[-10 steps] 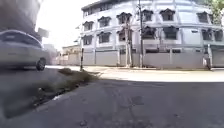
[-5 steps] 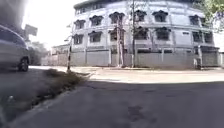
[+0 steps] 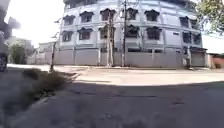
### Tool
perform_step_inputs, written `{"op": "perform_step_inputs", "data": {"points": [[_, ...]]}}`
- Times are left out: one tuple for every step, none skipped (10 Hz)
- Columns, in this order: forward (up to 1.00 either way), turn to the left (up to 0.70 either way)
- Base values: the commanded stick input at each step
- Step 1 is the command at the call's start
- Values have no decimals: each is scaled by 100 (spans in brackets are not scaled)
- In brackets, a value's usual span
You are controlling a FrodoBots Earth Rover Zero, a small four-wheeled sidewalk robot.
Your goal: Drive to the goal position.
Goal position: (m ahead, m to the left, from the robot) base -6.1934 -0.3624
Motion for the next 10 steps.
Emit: {"op": "perform_step_inputs", "data": {"points": [[100,-3],[100,-1],[100,-1],[50,-1],[31,-1],[11,0],[0,0],[0,0],[0,0],[0,0]]}}
